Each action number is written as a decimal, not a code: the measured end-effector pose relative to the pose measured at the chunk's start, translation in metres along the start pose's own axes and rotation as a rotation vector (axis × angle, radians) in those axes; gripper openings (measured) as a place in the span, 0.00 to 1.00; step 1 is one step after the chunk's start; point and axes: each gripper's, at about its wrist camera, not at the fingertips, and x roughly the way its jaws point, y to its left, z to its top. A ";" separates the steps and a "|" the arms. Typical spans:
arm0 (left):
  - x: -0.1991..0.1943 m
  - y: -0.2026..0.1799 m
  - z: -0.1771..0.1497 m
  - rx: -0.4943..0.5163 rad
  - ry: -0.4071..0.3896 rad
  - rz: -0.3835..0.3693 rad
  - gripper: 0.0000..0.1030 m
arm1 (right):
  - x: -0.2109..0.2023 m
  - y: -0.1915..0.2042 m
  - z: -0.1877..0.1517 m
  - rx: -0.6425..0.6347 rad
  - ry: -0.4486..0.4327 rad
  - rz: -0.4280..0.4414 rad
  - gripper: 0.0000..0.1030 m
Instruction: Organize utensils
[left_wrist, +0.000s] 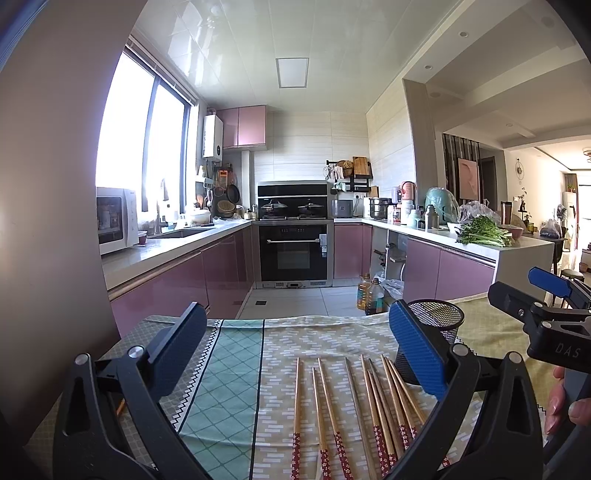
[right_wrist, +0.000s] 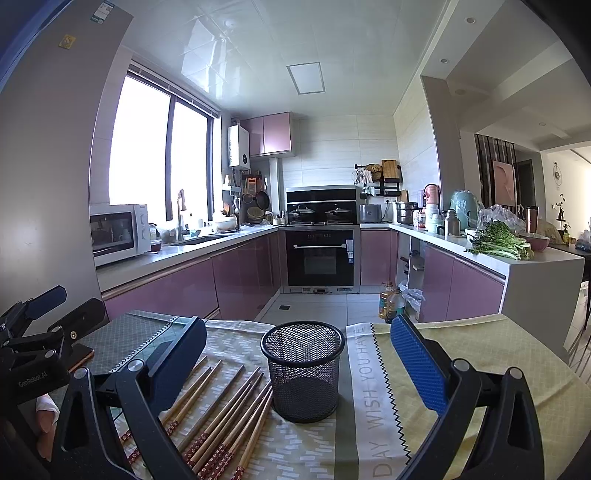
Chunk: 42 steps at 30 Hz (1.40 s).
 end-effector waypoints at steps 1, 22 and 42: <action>0.001 0.000 -0.001 0.000 0.000 -0.001 0.95 | 0.000 0.000 0.000 0.001 -0.001 0.001 0.94; 0.004 -0.001 -0.004 -0.003 0.002 -0.001 0.95 | 0.000 -0.002 0.001 0.003 0.000 0.003 0.94; 0.003 -0.002 -0.003 0.000 0.002 -0.001 0.95 | 0.001 -0.003 -0.001 0.002 0.003 0.004 0.94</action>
